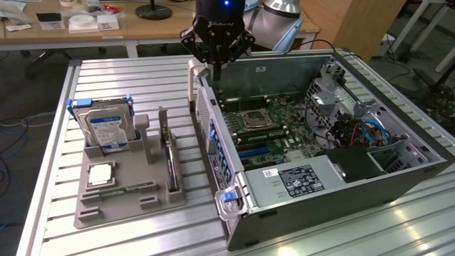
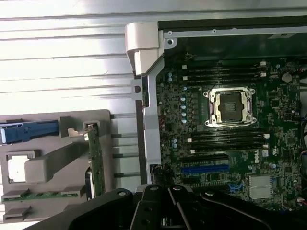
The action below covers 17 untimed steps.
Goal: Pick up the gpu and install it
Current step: 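Reach for the gpu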
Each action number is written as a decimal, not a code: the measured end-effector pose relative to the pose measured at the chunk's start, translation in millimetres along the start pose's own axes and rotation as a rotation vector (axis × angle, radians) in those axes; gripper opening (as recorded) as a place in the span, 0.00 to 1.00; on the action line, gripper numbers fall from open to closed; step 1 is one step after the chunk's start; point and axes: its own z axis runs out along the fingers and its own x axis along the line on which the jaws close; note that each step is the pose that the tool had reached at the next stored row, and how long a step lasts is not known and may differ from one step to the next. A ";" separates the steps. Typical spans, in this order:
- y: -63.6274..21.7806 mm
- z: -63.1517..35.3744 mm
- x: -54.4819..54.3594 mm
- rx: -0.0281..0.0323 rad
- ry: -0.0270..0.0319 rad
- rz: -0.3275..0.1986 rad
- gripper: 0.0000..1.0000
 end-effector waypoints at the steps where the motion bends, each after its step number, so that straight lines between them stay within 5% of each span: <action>1: -0.1 -0.1 0.9 0.0001 0.0000 0.000 0.11; 17: -1.0 -0.4 14.3 0.0000 0.0001 0.000 0.11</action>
